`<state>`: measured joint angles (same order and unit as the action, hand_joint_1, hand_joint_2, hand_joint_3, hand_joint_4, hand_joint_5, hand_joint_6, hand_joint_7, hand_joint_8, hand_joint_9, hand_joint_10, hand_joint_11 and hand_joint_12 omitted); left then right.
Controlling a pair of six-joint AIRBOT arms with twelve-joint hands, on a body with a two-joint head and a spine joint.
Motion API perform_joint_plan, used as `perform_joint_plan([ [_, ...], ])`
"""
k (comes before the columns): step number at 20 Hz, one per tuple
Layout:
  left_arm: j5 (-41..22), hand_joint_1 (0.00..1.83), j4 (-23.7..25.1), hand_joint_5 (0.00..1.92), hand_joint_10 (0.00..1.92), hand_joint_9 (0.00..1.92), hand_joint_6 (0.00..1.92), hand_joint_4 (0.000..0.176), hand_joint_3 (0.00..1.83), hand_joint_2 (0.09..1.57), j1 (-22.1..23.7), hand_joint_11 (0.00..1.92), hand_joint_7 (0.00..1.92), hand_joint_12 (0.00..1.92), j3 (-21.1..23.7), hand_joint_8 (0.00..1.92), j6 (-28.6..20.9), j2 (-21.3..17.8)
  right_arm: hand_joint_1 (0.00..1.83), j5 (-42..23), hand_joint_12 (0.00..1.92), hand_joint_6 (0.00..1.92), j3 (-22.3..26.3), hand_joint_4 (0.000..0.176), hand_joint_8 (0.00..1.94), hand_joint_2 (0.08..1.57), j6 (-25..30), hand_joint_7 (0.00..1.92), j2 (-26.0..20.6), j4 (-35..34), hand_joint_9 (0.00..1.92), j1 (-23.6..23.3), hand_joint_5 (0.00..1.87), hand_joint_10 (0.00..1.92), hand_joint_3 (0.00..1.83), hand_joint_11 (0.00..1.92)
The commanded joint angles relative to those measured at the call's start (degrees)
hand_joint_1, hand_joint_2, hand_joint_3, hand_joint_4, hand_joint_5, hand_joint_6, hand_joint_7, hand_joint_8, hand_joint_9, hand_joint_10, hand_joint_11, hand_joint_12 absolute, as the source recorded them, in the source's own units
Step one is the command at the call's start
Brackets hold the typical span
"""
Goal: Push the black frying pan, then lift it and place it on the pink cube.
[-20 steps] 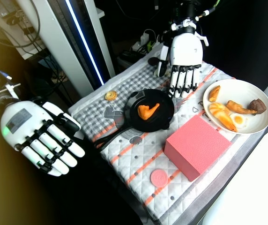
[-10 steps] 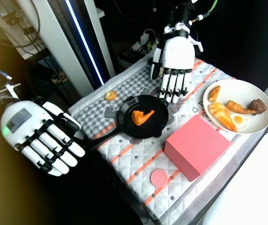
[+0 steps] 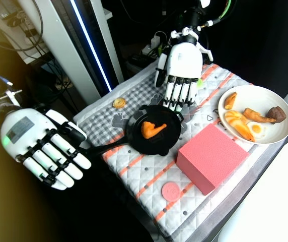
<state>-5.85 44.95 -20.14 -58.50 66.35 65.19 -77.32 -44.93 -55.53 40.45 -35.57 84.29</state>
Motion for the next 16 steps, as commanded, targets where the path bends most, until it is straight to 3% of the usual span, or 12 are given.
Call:
perform_joint_plan([
  [1,-5.5,0.47,0.09,0.56,0.61,0.25,0.01,0.02,0.0,1.25,0.79,0.0,0.54,1.31,0.1,0.02,-0.04,0.07,0.61,-7.28,0.96,0.0,-0.17,0.0,0.0,1.25,0.23,0.0,-0.24,-0.2,0.0,-0.52,0.0,0.0,0.0,0.0],
  [3,-5.46,0.46,0.21,0.56,0.71,0.24,0.01,0.031,0.0,1.26,0.76,0.01,0.55,1.61,0.13,0.02,-0.05,-0.05,0.61,-7.28,0.95,0.0,-0.11,0.0,0.0,1.25,0.23,0.0,-0.24,-0.21,0.0,-0.5,0.0,0.0,0.0,0.0],
  [4,-5.01,0.48,0.21,0.58,0.74,0.26,0.02,0.009,0.0,1.26,0.76,0.0,0.58,1.63,0.15,0.03,-0.06,-0.66,0.59,-7.28,0.94,0.0,-0.1,0.0,0.0,1.25,0.23,0.0,-0.24,-0.22,0.0,-0.43,0.0,0.0,0.0,0.0],
  [5,-4.74,0.5,0.19,0.59,0.87,0.26,0.02,0.0,0.0,1.26,0.78,0.0,0.61,1.68,0.2,0.04,-0.07,-1.13,0.62,-7.28,0.94,0.0,-0.08,0.0,0.0,1.25,0.23,0.0,-0.24,-0.23,0.0,-0.43,0.0,0.0,0.0,0.0],
  [6,-4.47,0.47,0.16,0.55,0.87,0.2,0.01,0.011,0.0,1.26,1.02,0.0,0.57,1.62,0.32,0.02,-0.17,-1.96,0.62,-7.28,0.94,0.0,-0.02,0.0,0.0,1.25,0.23,0.0,-0.24,-0.25,0.0,-0.39,0.0,0.0,0.0,0.0],
  [9,-4.26,0.51,0.15,0.62,1.16,0.21,0.04,0.0,0.0,1.24,1.73,0.06,0.67,1.82,1.04,0.07,-0.31,-4.24,0.62,-7.29,1.0,0.0,0.04,0.0,0.0,1.26,0.23,0.0,-0.24,-0.45,0.0,-0.18,0.0,0.0,0.0,0.0],
  [11,-2.12,0.52,0.18,0.34,1.63,0.18,1.04,0.0,0.0,1.24,3.2,0.17,0.35,1.92,0.12,1.06,-0.31,-4.42,0.61,-7.3,1.0,0.0,0.07,0.0,0.0,1.26,0.23,0.0,-0.24,-0.5,0.0,-0.14,0.0,0.0,0.0,0.0],
  [12,-0.68,0.55,0.25,0.3,1.63,0.17,1.16,0.0,0.0,1.24,3.87,0.14,0.29,1.92,-0.62,1.19,-0.27,-4.32,0.62,-7.3,0.94,0.0,0.06,0.0,0.0,1.26,0.23,0.0,-0.23,-0.5,0.0,-0.14,0.0,0.0,0.0,0.0],
  [13,0.68,0.53,0.44,0.27,1.47,0.11,0.92,0.0,0.0,1.25,4.44,0.03,0.26,1.92,-1.56,1.02,-0.27,-4.01,0.62,-7.3,0.93,0.0,0.06,0.0,0.0,1.25,0.23,0.0,-0.22,-0.51,0.0,-0.14,0.0,0.0,0.0,0.0],
  [14,1.77,0.55,1.07,0.29,0.98,0.16,0.61,0.0,0.0,1.26,4.8,0.0,0.33,1.69,-2.34,0.59,-0.27,-3.56,0.61,-7.31,0.93,0.0,0.08,0.0,0.0,1.26,0.23,0.0,-0.22,-0.51,0.0,-0.14,0.0,0.0,0.0,0.0],
  [15,3.28,0.57,1.68,0.36,0.65,0.21,0.34,0.0,0.0,1.26,5.45,0.0,0.39,1.52,-3.53,0.27,-0.28,-2.69,0.62,-7.31,0.93,0.0,0.09,0.0,0.0,1.26,0.23,0.0,-0.22,-0.52,0.0,-0.11,0.0,0.0,0.0,0.0],
  [16,3.85,0.55,1.7,0.4,0.46,0.25,0.19,0.0,0.0,1.25,5.62,0.0,0.43,1.46,-4.24,0.1,-0.3,-2.15,0.61,-7.31,0.89,0.0,0.09,0.0,0.0,1.26,0.23,0.0,-0.22,-0.56,0.0,-0.11,0.0,0.0,0.0,0.0],
])
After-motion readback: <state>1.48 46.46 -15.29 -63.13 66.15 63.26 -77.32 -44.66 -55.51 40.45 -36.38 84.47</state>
